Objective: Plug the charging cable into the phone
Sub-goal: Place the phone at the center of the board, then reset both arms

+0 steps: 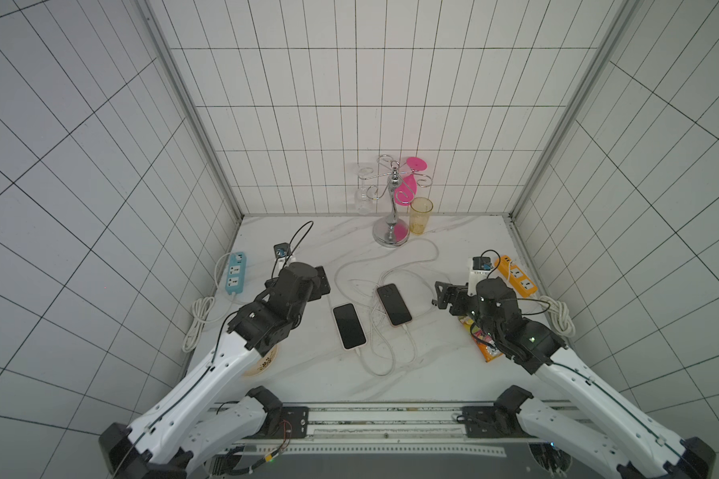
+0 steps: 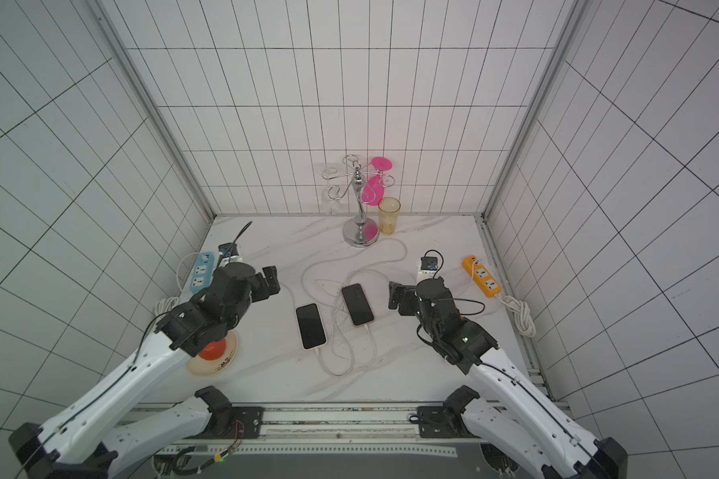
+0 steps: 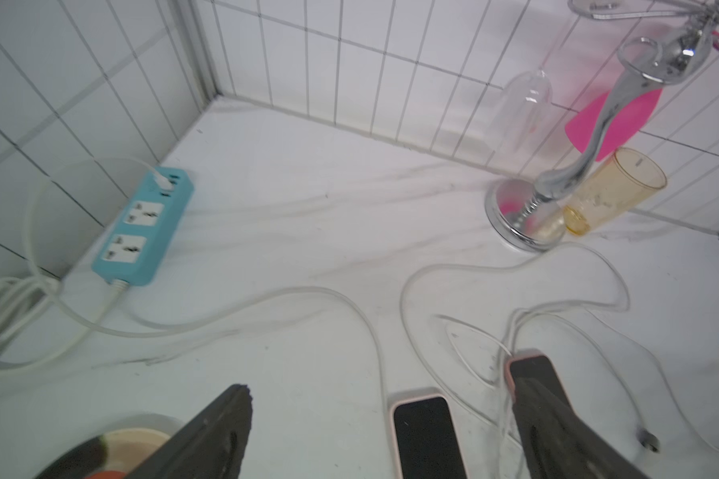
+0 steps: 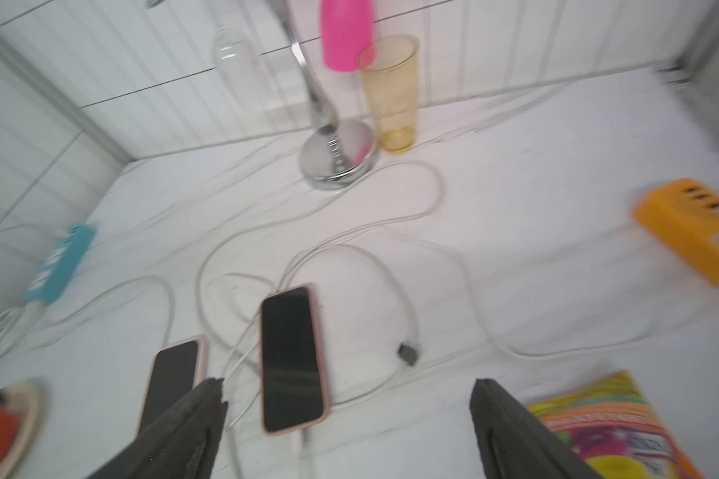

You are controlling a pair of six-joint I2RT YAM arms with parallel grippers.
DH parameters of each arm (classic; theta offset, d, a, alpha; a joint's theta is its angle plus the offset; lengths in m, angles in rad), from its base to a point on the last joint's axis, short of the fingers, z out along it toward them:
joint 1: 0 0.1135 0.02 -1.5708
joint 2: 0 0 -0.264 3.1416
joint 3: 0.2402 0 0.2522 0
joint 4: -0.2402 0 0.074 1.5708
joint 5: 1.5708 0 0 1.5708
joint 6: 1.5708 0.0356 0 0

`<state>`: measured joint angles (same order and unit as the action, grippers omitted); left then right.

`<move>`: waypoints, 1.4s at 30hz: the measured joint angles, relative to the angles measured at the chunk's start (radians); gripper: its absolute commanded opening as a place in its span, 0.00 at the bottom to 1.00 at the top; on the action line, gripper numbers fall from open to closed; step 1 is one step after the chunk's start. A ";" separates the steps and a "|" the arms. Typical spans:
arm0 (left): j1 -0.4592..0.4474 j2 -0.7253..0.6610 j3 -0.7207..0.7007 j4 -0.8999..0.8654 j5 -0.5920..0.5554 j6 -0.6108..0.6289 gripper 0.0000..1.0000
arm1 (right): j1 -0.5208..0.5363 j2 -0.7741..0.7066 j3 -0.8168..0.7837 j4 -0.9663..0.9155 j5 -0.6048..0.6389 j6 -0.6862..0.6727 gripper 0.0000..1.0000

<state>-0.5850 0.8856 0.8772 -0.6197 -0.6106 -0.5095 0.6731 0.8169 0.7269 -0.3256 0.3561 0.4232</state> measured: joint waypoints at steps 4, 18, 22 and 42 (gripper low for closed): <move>0.105 -0.093 -0.281 0.263 -0.081 0.192 0.96 | -0.069 -0.016 -0.097 0.077 0.209 -0.110 0.96; 0.441 0.411 -0.515 1.011 0.103 0.340 0.93 | -0.417 0.330 -0.439 0.715 0.306 -0.343 0.93; 0.496 0.565 -0.517 1.275 0.212 0.397 0.92 | -0.479 0.455 -0.461 0.985 0.248 -0.379 0.92; 0.580 0.687 -0.438 1.411 0.336 0.393 0.98 | -0.700 0.727 -0.312 1.175 -0.224 -0.366 0.99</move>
<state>-0.0048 1.5730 0.4393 0.7918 -0.2745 -0.1162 -0.0265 1.5444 0.4149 0.8497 0.1322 0.0574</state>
